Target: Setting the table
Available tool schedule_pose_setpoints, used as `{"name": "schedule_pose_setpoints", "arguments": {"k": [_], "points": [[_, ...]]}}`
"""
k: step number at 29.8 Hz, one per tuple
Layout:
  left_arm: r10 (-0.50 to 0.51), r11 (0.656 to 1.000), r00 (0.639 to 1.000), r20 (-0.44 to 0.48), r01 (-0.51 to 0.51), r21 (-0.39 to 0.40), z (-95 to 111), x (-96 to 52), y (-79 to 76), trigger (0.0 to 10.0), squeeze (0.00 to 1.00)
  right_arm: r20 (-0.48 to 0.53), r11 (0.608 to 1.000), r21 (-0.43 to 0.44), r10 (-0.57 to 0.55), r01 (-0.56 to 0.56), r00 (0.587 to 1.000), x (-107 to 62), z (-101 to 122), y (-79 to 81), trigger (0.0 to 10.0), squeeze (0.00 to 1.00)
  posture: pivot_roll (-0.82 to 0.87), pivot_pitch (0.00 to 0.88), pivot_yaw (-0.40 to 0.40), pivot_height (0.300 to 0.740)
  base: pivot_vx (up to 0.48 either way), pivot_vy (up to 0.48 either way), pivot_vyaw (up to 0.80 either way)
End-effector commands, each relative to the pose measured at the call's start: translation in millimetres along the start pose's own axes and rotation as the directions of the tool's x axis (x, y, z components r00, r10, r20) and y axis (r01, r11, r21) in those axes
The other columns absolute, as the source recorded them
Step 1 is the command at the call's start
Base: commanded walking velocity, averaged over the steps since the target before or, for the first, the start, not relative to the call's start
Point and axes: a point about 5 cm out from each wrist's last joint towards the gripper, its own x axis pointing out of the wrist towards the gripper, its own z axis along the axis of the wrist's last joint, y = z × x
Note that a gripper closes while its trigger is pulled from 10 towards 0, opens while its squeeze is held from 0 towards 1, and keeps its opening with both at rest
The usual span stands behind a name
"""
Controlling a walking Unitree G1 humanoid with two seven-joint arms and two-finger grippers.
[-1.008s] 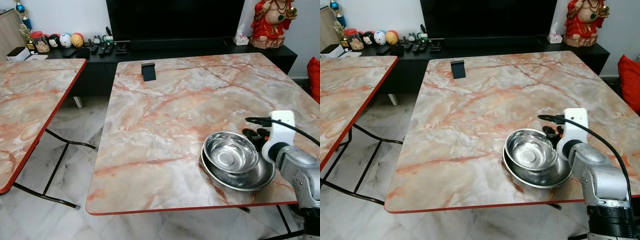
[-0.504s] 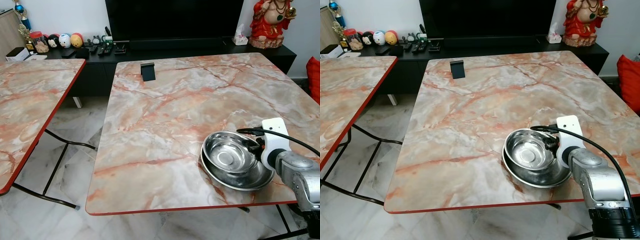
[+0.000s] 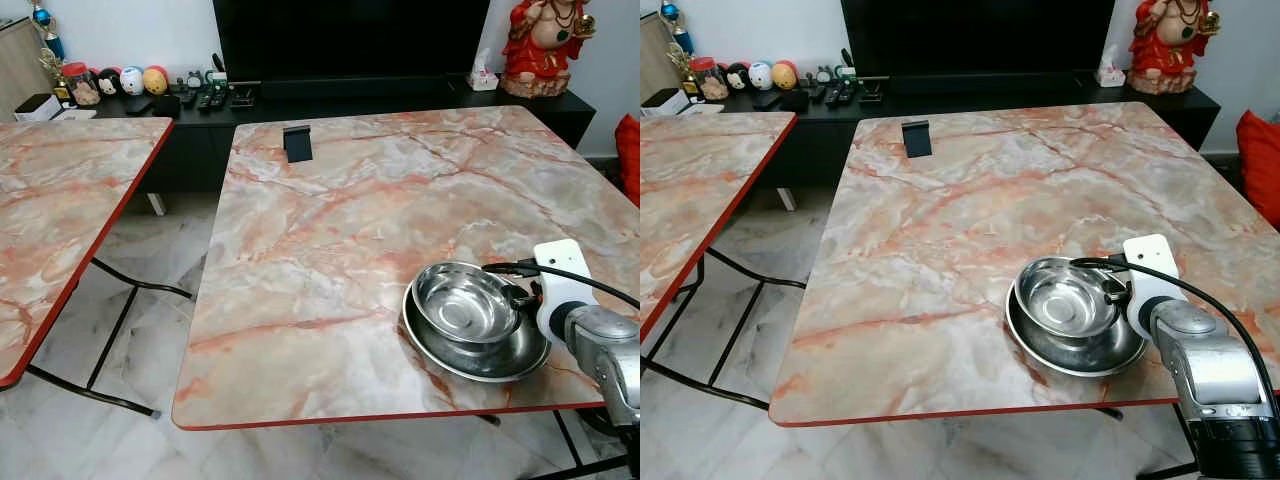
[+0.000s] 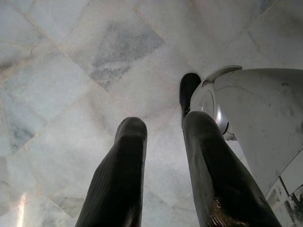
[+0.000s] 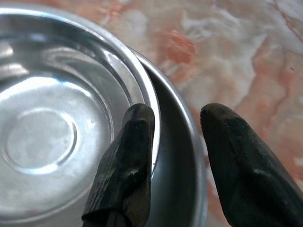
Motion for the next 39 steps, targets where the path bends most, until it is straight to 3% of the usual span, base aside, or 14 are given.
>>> {"name": "schedule_pose_setpoints", "arguments": {"k": [1, 7, 11, 13, 15, 22, 26, 28, 30, 32, 35, 36, 37, 39], "points": [[0.003, 1.000, 1.000, -0.020, -0.002, 0.016, -4, -1.0, 2.2, 10.0, 0.00, -0.021, 1.000, -0.021, -0.013, 0.013, 1.000, -1.1, -2, -3.2, 10.0, 0.00, -0.15, 0.000, 0.053, 0.732, 0.000, 0.000, 0.00], [0.003, 1.000, 1.000, -0.018, -0.003, 0.015, -4, -0.9, 2.5, 10.0, 0.00, -0.009, 1.000, -0.026, -0.018, 0.018, 1.000, -2.6, 1, -4.1, 10.0, 0.00, -0.15, 0.000, 0.051, 0.732, 0.000, 0.000, 0.00], [0.005, 1.000, 1.000, -0.017, -0.005, 0.014, -3, -0.9, 2.7, 10.0, 0.00, 0.060, 1.000, -0.013, -0.008, 0.008, 0.998, -4.3, 15, -1.5, 10.0, 0.00, -0.15, 0.000, 0.050, 0.732, 0.000, 0.000, 0.00], [0.006, 1.000, 1.000, -0.017, -0.005, 0.014, -3, -0.9, 2.6, 10.0, 0.00, 0.083, 1.000, 0.003, 0.003, -0.003, 0.997, -4.4, 19, 0.5, 10.0, 0.00, -0.15, 0.000, 0.050, 0.732, 0.000, 0.000, 0.00], [0.007, 1.000, 1.000, -0.016, -0.007, 0.011, -3, -0.9, 2.6, 10.0, 0.00, 0.172, 0.997, 0.054, 0.047, -0.057, 0.984, -3.5, 30, 6.4, 10.0, 0.00, -0.14, 0.000, 0.048, 0.732, 0.000, 0.000, 0.00], [0.008, 1.000, 1.000, -0.014, -0.008, 0.006, -3, -0.9, 2.6, 10.0, 0.00, 0.229, 0.986, 0.116, 0.094, -0.123, 0.969, -2.9, 32, 17.8, 10.0, 0.00, -0.14, 0.000, 0.045, 0.732, 0.000, 0.000, 0.00], [0.015, 1.000, 1.000, -0.006, -0.015, 0.015, -3, -1.2, 3.6, 10.0, 0.00, 0.450, 0.980, 0.155, 0.043, -0.125, 0.892, -9.7, 44, 24.2, 10.0, 0.00, -0.15, 0.000, 0.045, 0.732, 0.000, 0.000, 0.00], [0.016, 1.000, 1.000, -0.004, -0.016, 0.016, -3, -1.2, 3.8, 10.0, 0.00, 0.480, 0.981, 0.151, 0.034, -0.120, 0.877, -10.8, 44, 24.9, 10.0, 0.00, -0.15, 0.000, 0.045, 0.732, 0.000, 0.000, 0.00], [0.047, 0.999, 0.999, 0.018, -0.047, 0.017, -1, -1.6, 6.0, 10.0, 0.00, 0.583, 0.968, 0.221, -0.032, -0.121, 0.812, -13.3, 35, 34.4, 10.0, 0.00, -0.15, 0.000, 0.043, 0.732, 0.000, 0.000, 0.00], [0.053, 0.998, 0.998, 0.025, -0.054, 0.018, -1, -1.7, 6.4, 10.0, 0.00, 0.592, 0.967, 0.231, -0.049, -0.111, 0.804, -11.9, 27, 39.0, 10.0, 0.00, -0.14, 0.000, 0.041, 0.732, 0.000, 0.000, 0.00], [0.019, 1.000, 0.981, 0.193, -0.021, 0.010, 37, 3.2, -1.1, 10.0, 0.00, 0.587, 0.960, 0.262, -0.078, -0.098, 0.806, -7.7, 15, 44.8, 10.0, 0.00, -0.13, 0.000, 0.035, 0.732, 0.000, 0.000, 0.00], [0.029, 0.998, 0.952, 0.305, -0.045, 0.045, 68, 4.2, -3.5, 10.0, 0.00, 0.581, 0.955, 0.282, -0.092, -0.094, 0.808, -4.9, 8, 47.4, 10.0, 0.00, -0.13, 0.000, 0.033, 0.732, 0.000, 0.000, 0.00], [0.021, 0.998, 0.895, 0.446, -0.049, 0.051, 96, -0.4, -2.9, 10.0, 0.00, 0.579, 0.956, 0.276, -0.084, -0.099, 0.811, -2.0, 2, 51.3, 10.0, 0.00, -0.12, 0.000, 0.032, 0.732, 0.000, 0.000, 0.00], [0.016, 0.998, 0.864, 0.503, -0.042, 0.039, 107, -3.3, -2.8, 10.0, 0.00, 0.577, 0.956, 0.274, -0.077, -0.104, 0.813, 0.2, -1, 53.3, 10.0, 0.00, -0.11, 0.000, 0.029, 0.732, 0.000, 0.000, 0.00]]}}
